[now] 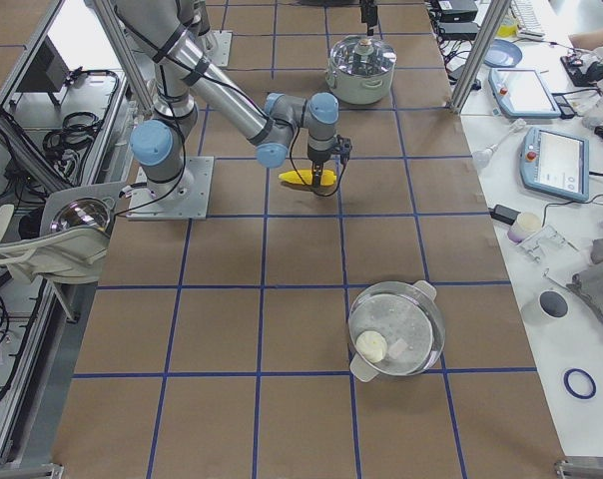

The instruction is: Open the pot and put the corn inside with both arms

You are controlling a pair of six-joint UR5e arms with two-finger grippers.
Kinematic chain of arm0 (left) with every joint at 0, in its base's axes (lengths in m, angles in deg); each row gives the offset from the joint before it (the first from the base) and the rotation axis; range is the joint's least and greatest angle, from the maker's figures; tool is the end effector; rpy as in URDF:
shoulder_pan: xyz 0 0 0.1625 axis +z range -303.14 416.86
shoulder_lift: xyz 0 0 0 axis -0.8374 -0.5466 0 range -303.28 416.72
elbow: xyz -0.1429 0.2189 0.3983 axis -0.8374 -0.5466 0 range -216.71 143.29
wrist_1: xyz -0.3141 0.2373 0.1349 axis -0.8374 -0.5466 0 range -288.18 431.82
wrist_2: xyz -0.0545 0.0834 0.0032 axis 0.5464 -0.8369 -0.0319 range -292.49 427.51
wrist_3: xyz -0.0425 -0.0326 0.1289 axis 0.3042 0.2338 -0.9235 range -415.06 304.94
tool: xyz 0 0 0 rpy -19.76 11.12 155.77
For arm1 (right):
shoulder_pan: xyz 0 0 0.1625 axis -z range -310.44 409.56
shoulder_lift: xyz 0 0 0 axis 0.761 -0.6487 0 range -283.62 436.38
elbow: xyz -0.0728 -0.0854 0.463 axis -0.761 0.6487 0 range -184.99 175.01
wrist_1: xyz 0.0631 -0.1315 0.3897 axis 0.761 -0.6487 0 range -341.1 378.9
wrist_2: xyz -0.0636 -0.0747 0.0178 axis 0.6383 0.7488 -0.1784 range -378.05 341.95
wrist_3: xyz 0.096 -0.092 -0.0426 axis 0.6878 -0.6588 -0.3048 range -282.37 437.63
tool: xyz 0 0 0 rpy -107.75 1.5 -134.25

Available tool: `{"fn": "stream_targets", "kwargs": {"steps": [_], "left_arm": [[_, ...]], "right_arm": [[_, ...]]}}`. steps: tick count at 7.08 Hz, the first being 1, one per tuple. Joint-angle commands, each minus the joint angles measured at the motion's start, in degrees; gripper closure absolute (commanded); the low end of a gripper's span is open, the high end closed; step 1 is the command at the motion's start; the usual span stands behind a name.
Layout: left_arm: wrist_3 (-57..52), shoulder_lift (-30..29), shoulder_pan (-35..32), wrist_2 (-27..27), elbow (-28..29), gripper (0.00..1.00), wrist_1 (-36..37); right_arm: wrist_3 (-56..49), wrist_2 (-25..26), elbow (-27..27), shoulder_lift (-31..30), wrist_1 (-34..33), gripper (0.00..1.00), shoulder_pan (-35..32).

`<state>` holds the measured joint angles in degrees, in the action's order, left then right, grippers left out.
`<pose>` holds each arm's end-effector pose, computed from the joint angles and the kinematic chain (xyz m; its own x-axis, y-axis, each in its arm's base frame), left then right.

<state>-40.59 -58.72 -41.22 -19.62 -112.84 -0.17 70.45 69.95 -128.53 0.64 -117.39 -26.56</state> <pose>-0.2382 -0.6788 0.3863 -0.9916 -0.1044 0.0763 -0.1115 0.9891 -0.0962 0.0194 -0.4974 0.1901 -0.9923 0.1176 -0.0379 0.1168 0.9929 0.0217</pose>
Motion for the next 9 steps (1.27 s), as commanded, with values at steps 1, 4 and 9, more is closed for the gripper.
{"fn": "stream_targets", "kwargs": {"steps": [1, 4, 9], "left_arm": [[-1.5, -1.3, -0.9, -0.3, 0.5, 0.05, 0.2], [-2.8, -2.1, -1.1, -0.4, -1.4, 0.07, 1.1], [-2.8, -1.8, -1.2, -0.2, -1.0, 1.00, 2.0]], "right_arm": [[0.2, -0.1, 0.0, 0.2, 0.3, 0.52, 0.0], [4.0, 0.0, 0.1, -0.8, 1.1, 0.56, -0.2], [3.9, 0.2, 9.9, -5.8, 16.4, 0.50, -2.2]]}}
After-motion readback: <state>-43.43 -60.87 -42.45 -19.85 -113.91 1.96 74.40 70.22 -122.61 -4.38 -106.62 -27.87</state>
